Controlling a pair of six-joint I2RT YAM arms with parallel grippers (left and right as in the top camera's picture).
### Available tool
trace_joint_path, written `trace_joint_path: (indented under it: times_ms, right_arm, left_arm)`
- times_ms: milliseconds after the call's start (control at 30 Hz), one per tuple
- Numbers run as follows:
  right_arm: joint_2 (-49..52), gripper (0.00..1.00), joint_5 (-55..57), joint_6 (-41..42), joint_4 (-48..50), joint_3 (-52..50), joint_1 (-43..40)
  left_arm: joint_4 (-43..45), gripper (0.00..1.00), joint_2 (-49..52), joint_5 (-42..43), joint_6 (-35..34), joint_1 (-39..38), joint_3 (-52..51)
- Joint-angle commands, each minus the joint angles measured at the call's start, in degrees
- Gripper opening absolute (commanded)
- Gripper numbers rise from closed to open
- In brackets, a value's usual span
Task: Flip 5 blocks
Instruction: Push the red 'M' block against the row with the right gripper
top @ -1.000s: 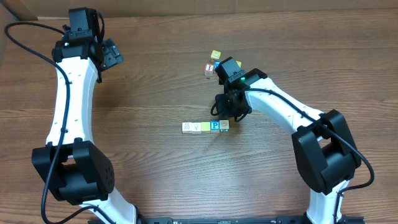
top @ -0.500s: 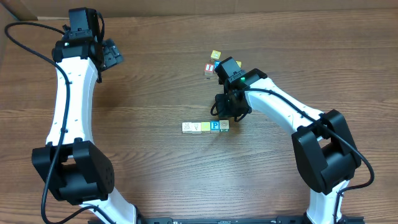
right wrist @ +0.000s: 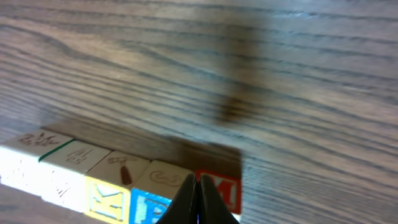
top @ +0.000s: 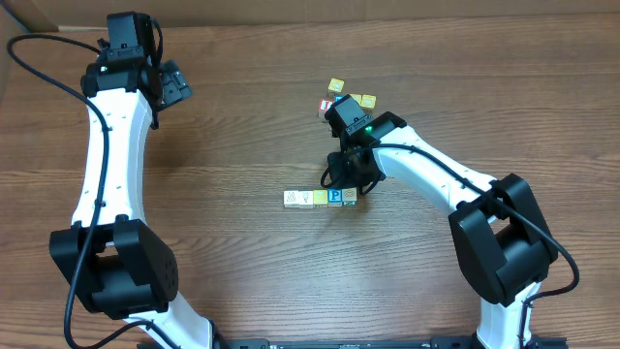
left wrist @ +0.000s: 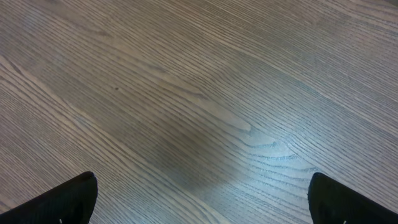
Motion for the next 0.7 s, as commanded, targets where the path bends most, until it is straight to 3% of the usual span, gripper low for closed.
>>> trace_joint_path:
  times_ms: [0, 667]
  right_arm:
    - [0.07, 0.04, 2.71, 0.22, 0.5, 1.07, 0.04]
    - [0.07, 0.04, 2.19, 1.55, -1.92, 1.07, 0.17]
  left_arm:
    - [0.04, 1.0, -0.85, -0.79, -1.27, 0.2, 1.01]
    - [0.07, 1.0, -0.85, -0.79, -1.27, 0.2, 1.01]
